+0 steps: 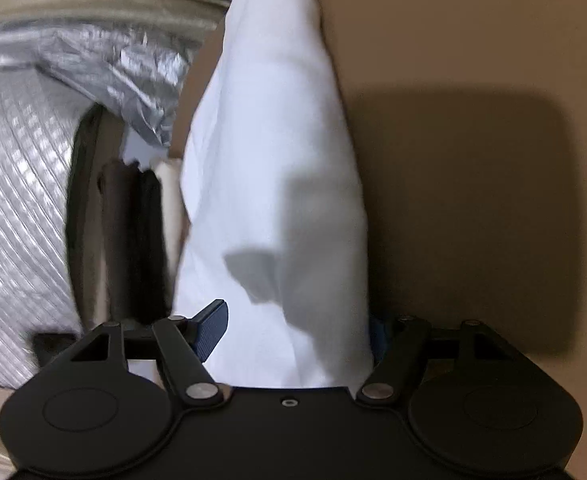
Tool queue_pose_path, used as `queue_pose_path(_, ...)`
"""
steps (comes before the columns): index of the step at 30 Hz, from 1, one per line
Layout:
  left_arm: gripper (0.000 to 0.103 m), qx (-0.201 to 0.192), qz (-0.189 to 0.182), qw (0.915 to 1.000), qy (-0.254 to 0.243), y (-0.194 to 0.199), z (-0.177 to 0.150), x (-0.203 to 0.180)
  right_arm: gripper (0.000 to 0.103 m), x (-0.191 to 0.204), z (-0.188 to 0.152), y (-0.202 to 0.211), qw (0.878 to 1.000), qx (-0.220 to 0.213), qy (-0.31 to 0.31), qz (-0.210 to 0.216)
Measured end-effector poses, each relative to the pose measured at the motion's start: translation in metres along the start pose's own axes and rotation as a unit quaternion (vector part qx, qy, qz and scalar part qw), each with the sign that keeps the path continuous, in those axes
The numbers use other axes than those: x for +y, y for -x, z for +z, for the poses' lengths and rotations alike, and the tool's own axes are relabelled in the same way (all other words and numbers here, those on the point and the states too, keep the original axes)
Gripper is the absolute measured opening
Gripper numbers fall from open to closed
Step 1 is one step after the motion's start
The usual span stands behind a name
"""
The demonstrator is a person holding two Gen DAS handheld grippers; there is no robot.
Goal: Fold clothes
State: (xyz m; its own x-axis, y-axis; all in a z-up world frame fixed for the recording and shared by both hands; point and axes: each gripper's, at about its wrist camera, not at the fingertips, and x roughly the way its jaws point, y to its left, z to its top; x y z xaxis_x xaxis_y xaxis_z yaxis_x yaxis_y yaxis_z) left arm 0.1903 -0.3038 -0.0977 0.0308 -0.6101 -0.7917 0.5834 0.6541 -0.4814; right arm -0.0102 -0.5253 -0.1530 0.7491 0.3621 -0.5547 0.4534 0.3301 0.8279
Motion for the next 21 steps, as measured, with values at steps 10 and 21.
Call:
queue_pose_path(10, 0.090, 0.035, 0.099, 0.9936, -0.044, 0.018, 0.012, -0.048, 0.075, 0.003, 0.003, -0.007, 1.000, 0.012, -0.012, -0.018)
queue_pose_path(21, 0.083, -0.088, 0.032, 0.9949, 0.037, -0.004, -0.080, -0.008, 0.071, 0.008, -0.027, 0.018, 0.997, -0.025, -0.021, -0.075)
